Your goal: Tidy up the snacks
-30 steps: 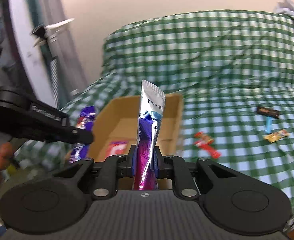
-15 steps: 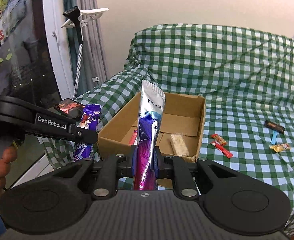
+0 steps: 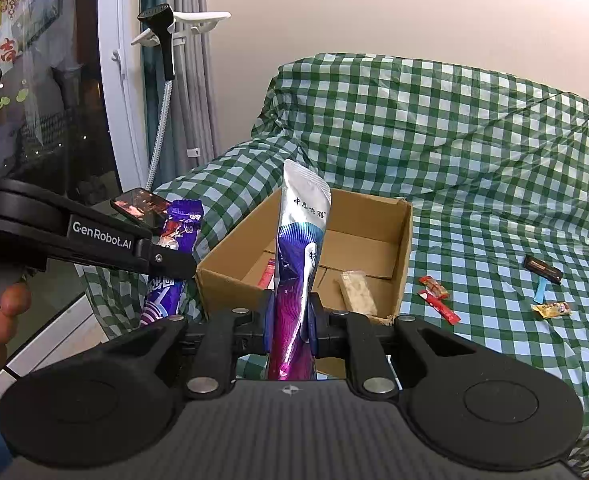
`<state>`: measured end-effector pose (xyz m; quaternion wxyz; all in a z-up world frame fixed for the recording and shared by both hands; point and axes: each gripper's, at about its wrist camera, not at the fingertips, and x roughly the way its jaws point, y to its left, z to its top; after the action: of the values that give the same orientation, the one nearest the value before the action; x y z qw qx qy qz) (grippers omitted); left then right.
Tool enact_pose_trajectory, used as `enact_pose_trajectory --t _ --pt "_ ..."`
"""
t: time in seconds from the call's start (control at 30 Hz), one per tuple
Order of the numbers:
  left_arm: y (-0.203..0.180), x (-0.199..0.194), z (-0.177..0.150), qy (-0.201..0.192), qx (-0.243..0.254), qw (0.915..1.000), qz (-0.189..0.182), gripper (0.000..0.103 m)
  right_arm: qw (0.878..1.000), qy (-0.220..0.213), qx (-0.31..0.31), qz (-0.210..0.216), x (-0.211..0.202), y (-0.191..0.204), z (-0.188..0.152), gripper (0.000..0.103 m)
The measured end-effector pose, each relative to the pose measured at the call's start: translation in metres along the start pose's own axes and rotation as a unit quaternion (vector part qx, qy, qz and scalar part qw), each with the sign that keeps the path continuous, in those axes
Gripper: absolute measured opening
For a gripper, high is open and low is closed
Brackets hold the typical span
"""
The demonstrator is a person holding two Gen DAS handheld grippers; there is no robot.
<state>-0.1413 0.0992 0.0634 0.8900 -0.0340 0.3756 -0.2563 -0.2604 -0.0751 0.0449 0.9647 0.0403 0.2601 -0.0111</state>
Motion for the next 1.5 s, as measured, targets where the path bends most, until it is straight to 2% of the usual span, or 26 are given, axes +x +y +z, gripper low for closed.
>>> enact_pose_trajectory --t 1.03,1.5 --pt "0.016 0.030 0.000 0.028 -0.023 0.9993 0.001 0.016 0.999 0.047 0.000 0.001 0.032 0.002 0.002 0.017" --pt "0.032 0.054 0.018 0.031 -0.038 0.9988 0.011 0.016 0.998 0.067 0.017 -0.010 0.061 -0.015 0.007 0.017"
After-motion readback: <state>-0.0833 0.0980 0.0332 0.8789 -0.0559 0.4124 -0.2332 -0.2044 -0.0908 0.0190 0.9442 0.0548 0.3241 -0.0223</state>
